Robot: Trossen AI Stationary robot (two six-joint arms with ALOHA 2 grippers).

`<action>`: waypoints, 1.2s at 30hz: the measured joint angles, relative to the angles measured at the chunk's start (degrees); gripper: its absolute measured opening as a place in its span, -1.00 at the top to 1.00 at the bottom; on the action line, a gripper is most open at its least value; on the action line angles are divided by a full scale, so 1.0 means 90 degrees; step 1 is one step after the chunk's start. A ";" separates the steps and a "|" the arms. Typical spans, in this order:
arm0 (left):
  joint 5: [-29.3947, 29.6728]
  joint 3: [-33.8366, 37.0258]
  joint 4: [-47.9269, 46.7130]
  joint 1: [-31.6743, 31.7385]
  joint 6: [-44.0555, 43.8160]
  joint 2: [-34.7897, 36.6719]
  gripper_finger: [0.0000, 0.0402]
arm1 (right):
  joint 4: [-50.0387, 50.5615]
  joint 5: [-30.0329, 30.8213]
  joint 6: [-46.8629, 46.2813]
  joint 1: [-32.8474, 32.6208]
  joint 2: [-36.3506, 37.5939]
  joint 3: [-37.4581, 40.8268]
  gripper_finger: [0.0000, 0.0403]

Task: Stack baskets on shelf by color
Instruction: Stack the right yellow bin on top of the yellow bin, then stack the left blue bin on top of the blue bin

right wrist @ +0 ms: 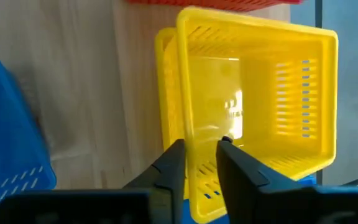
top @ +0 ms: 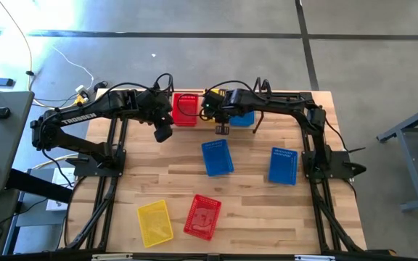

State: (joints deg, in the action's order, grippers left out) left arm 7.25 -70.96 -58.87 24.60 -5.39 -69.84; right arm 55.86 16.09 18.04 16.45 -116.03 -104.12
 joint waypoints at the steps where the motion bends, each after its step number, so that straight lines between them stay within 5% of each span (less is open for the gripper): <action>1: 0.0000 0.0000 0.0000 -0.0001 0.0000 0.0000 0.29 | 0.0005 0.0001 -0.0006 -0.0015 0.0000 -0.0003 0.56; 20: -0.0292 0.0027 0.0036 -0.0303 0.0895 0.0000 0.29 | 0.2359 0.0047 -0.2992 -0.0380 0.0014 -0.1740 0.45; 36: -0.0400 0.1245 0.1720 -0.1424 0.2313 -0.0002 0.29 | 0.3796 0.0275 -0.5539 -0.1049 0.0049 -0.2770 0.45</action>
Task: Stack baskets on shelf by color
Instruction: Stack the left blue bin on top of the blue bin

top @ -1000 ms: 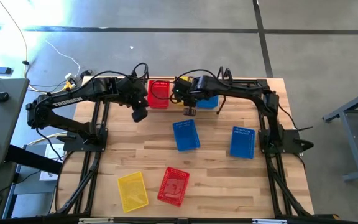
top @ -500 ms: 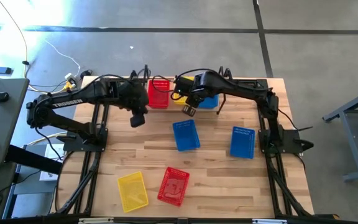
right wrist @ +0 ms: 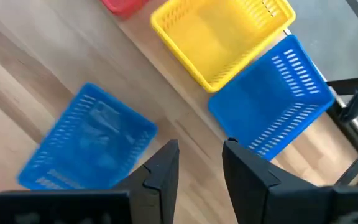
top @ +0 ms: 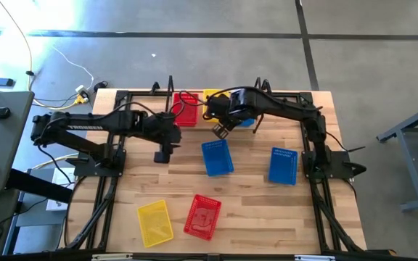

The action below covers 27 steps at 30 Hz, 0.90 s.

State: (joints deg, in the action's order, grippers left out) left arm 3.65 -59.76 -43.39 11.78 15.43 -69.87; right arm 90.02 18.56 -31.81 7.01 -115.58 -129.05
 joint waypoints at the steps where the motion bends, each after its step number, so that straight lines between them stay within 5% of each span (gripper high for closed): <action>1: -0.0040 0.0034 0.0101 -0.0022 0.0119 -0.0014 0.29 | -0.0001 0.0023 -0.0117 -0.0030 0.0022 -0.0030 0.45; 12: -0.0219 0.0314 0.1152 -0.0189 0.1492 -0.0368 0.29 | 0.0000 0.0274 -0.0971 -0.0117 0.0381 -0.0042 0.45; 27: -0.0160 0.0312 0.2290 -0.0385 0.2899 -0.1806 0.29 | 0.0000 -0.0012 -0.1190 0.0120 0.0402 -0.0042 0.45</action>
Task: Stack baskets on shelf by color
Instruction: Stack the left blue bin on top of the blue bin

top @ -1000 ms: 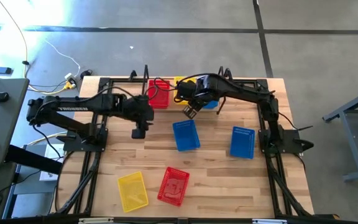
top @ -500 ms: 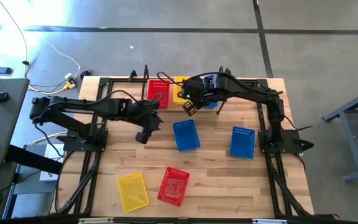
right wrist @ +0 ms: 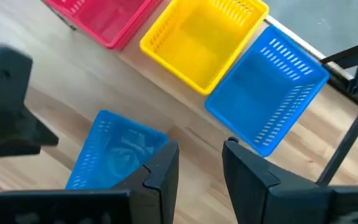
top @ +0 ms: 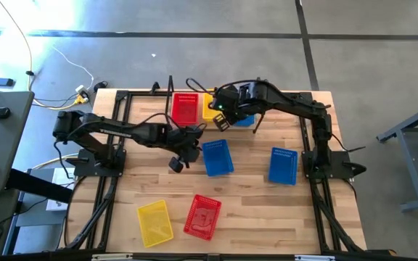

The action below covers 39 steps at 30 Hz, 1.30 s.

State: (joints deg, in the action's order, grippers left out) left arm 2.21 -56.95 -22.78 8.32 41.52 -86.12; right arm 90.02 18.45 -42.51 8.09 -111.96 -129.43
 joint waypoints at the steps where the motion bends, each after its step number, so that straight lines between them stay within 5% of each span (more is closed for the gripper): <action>1: 0.0001 0.0000 0.0078 -0.0024 0.0058 -0.0079 0.29 | 0.0002 0.0005 0.0036 0.0032 0.0000 0.0000 0.45; 27: 0.0435 0.0002 0.0991 -0.0088 0.0846 -0.1488 0.31 | 0.0000 -0.0546 0.0222 0.0181 -0.0005 0.0005 0.45; 39: 0.0348 -0.0005 0.0917 -0.0103 0.0736 -0.1811 0.82 | 0.0000 -0.0865 0.0224 0.0181 -0.0007 0.0007 0.45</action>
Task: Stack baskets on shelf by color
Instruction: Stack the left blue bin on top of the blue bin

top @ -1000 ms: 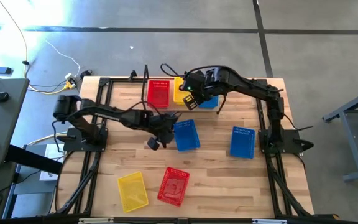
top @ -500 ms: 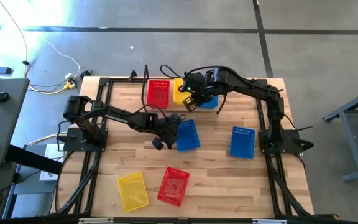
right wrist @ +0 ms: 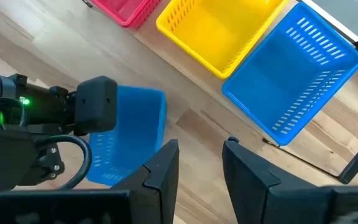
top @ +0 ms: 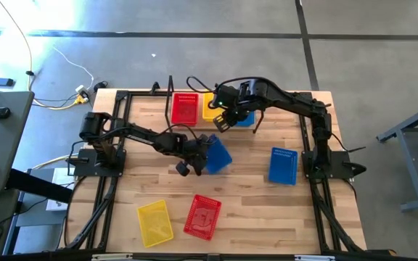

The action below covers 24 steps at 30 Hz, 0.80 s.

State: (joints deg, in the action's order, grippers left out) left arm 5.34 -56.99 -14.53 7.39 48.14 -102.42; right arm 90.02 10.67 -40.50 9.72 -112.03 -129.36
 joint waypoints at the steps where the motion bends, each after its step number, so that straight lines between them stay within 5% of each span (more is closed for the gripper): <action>1: 0.0000 0.0000 -0.0027 -0.0006 -0.0001 0.0012 0.88 | 0.0000 -0.0001 -0.0001 0.0000 0.0000 0.0000 0.45; 14: 0.0051 -0.0002 -0.0715 -0.0143 -0.0332 0.0274 0.99 | -0.0001 -0.0569 0.0429 0.0000 0.0000 0.0000 0.45; 24: -0.0314 0.0005 -0.1553 -0.0162 -0.0495 0.1311 0.99 | -0.0004 -0.1161 0.1374 -0.0254 -0.0002 0.0000 0.45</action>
State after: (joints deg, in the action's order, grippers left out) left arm 2.52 -56.95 -28.51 5.93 43.68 -90.62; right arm 89.99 0.21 -28.14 7.43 -112.05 -129.36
